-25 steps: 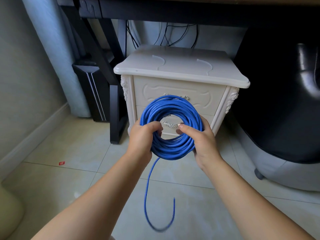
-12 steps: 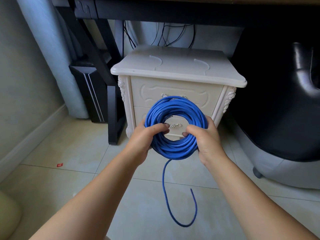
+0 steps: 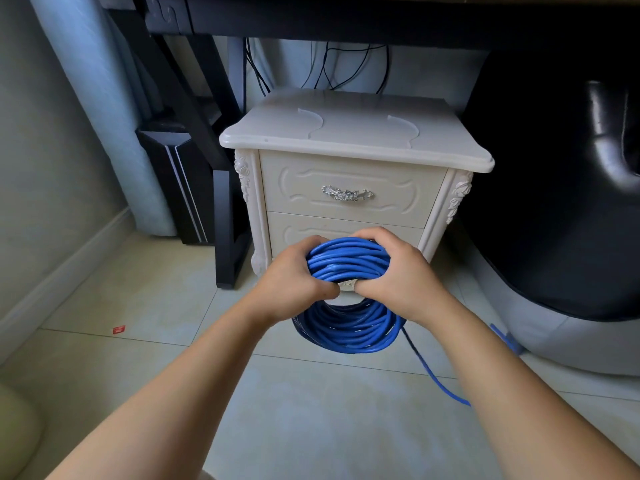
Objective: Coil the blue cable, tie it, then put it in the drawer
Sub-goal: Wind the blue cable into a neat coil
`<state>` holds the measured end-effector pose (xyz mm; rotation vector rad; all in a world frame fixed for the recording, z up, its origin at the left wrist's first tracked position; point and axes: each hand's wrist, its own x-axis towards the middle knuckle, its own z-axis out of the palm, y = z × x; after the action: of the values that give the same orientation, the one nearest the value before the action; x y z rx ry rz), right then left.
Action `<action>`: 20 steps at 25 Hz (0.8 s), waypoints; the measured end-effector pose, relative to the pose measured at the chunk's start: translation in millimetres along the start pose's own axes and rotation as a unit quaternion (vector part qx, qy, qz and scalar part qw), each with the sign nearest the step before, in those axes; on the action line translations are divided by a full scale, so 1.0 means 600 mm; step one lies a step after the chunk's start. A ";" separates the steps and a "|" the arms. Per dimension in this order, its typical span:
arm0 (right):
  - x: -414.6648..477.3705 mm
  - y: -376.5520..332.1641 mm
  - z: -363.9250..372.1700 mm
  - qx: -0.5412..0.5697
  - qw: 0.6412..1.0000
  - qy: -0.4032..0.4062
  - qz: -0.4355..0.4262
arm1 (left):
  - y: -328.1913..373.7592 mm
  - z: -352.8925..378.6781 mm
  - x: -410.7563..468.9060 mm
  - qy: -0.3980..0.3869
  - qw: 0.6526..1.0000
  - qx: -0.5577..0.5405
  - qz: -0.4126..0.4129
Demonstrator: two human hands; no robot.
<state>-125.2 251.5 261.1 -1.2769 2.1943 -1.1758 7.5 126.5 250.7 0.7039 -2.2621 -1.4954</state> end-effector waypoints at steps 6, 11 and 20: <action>0.004 0.011 -0.013 0.107 0.993 -0.035 0.033 | 0.008 0.005 0.003 0.032 0.997 -0.063 -0.011; 0.006 0.024 -0.016 0.224 0.973 -0.024 0.055 | 0.009 0.005 0.007 0.057 0.988 -0.141 -0.030; 0.006 0.024 0.040 0.442 0.886 0.069 0.121 | 0.007 0.015 0.004 0.199 0.914 -0.338 -0.104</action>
<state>-119.7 240.7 235.9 -0.5198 1.4732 -1.8644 0.0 133.1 251.4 0.9281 -1.2738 -1.8674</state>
